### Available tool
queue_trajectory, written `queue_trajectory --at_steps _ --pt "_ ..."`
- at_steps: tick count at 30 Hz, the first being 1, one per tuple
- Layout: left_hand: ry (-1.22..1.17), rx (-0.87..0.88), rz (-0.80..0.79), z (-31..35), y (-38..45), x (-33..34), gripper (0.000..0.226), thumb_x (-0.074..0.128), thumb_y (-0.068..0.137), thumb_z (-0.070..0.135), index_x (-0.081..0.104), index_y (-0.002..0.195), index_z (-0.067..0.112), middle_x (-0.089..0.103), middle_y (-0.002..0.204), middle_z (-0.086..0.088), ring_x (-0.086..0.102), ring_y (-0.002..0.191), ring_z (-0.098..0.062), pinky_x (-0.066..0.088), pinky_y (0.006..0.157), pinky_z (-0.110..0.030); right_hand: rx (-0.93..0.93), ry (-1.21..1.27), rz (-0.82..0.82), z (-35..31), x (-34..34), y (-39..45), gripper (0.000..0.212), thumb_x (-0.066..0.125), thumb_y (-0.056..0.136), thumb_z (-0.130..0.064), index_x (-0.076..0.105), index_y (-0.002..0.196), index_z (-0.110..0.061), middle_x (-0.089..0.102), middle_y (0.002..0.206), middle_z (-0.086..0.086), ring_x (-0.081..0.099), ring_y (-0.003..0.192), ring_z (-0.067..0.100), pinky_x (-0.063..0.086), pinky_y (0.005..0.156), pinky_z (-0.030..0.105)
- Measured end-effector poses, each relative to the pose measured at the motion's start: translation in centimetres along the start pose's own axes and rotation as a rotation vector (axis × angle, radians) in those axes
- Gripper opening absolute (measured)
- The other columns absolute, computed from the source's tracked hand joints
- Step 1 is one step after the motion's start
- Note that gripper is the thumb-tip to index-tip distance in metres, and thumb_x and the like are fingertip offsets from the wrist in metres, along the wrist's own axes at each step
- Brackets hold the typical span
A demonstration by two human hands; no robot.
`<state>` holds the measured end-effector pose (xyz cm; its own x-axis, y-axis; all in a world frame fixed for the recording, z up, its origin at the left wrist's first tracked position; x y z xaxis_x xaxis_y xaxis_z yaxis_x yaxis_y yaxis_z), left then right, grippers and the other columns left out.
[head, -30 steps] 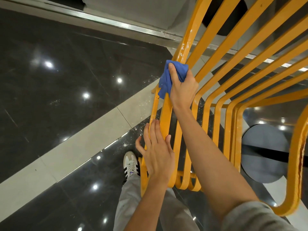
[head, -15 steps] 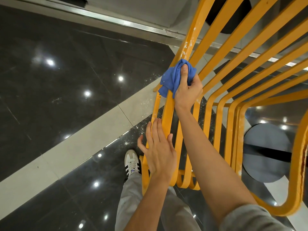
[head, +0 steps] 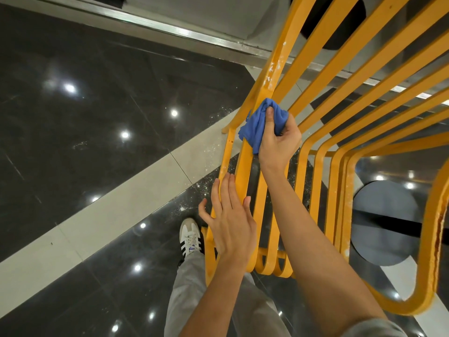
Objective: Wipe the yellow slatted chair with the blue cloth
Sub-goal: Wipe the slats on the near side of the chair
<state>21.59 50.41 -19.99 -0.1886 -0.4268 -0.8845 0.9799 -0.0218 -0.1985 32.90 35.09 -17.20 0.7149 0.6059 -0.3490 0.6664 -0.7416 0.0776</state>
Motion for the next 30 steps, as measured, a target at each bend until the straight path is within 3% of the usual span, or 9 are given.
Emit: queue_trajectory --at_steps 7,12,14,16,18,22,26,30 --pt "-0.004 0.000 -0.005 0.0 0.0 0.1 0.053 0.034 0.101 0.041 0.039 0.147 0.016 0.044 0.150 0.000 0.038 0.139 -0.020 0.033 0.106 -0.051 -0.037 -0.069 -0.120 -0.5 -0.7 0.7 0.013 0.064 0.094 -0.015 0.061 0.083 -0.009 0.052 0.067 -0.012 0.048 0.060 0.002 0.039 0.052 0.016" --pt "-0.012 0.004 0.002 0.0 0.0 0.0 0.052 0.035 0.101 0.041 0.041 0.147 0.017 0.045 0.149 0.000 0.036 0.138 -0.019 0.032 0.106 -0.052 0.007 -0.119 0.088 0.0 -3.9 0.8 0.013 0.067 0.092 -0.018 0.063 0.084 -0.008 0.051 0.066 -0.014 0.050 0.059 -0.005 0.039 0.052 0.011" --pt "-0.011 0.005 0.010 0.0 0.0 -0.1 0.052 0.036 0.101 0.041 0.042 0.146 0.016 0.046 0.148 0.000 0.035 0.138 -0.018 0.032 0.106 -0.052 -0.076 -0.105 0.066 -1.2 -4.3 0.3 0.010 0.068 0.091 -0.015 0.068 0.097 -0.007 0.062 0.077 -0.009 0.058 0.071 -0.003 0.045 0.061 0.011" --pt "-0.012 -0.003 0.001 0.0 0.1 0.0 0.052 0.037 0.101 0.040 0.041 0.146 0.017 0.045 0.149 0.000 0.035 0.139 -0.018 0.033 0.106 -0.053 -0.217 -0.119 -0.047 -2.9 -3.1 0.0 0.021 0.068 0.089 -0.010 0.068 0.110 -0.010 0.070 0.094 0.005 0.063 0.085 0.006 0.049 0.072 0.014" --pt "-0.014 -0.008 -0.011 -0.1 0.0 0.1 0.051 0.036 0.101 0.040 0.040 0.147 0.017 0.044 0.150 0.001 0.035 0.139 -0.018 0.033 0.107 -0.053 -0.328 -0.221 -0.098 -3.8 -1.4 0.6 0.025 0.070 0.085 -0.005 0.069 0.109 -0.007 0.065 0.098 0.013 0.056 0.090 0.007 0.042 0.077 0.009" --pt "-0.011 -0.012 -0.029 -0.1 -0.1 0.1 0.052 0.034 0.102 0.040 0.038 0.148 0.017 0.042 0.151 0.002 0.035 0.141 -0.019 0.030 0.108 -0.052 -0.306 -0.338 -0.160 -2.4 -0.5 -0.3 0.019 0.072 0.081 -0.005 0.069 0.099 -0.001 0.060 0.099 0.015 0.056 0.091 0.016 0.038 0.075 0.005" --pt "-0.020 -0.017 -0.015 0.1 0.0 -0.1 0.051 0.034 0.102 0.040 0.039 0.147 0.017 0.043 0.150 0.002 0.036 0.140 -0.019 0.031 0.108 -0.052 -0.352 -0.421 -0.287 -1.7 -1.0 -2.6 0.019 0.073 0.083 -0.010 0.069 0.099 -0.003 0.061 0.097 0.013 0.053 0.086 0.012 0.036 0.069 0.003" --pt "-0.003 -0.017 -0.022 0.1 0.1 0.0 0.051 0.030 0.103 0.040 0.038 0.148 0.017 0.042 0.151 0.002 0.035 0.141 -0.019 0.026 0.109 -0.051 -0.353 -0.430 -0.168 -3.4 0.5 0.5 0.018 0.072 0.079 -0.008 0.067 0.096 -0.004 0.060 0.097 0.013 0.054 0.082 0.015 0.035 0.064 0.006"
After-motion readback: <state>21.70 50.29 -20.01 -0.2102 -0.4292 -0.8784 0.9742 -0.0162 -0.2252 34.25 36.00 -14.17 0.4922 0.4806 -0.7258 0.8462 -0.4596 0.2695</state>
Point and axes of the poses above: each hand's wrist, its own y-axis towards the middle knuckle, its own x-axis out of the palm, z = x × y, the point moved 7 cm from there along y, towards the middle knuckle
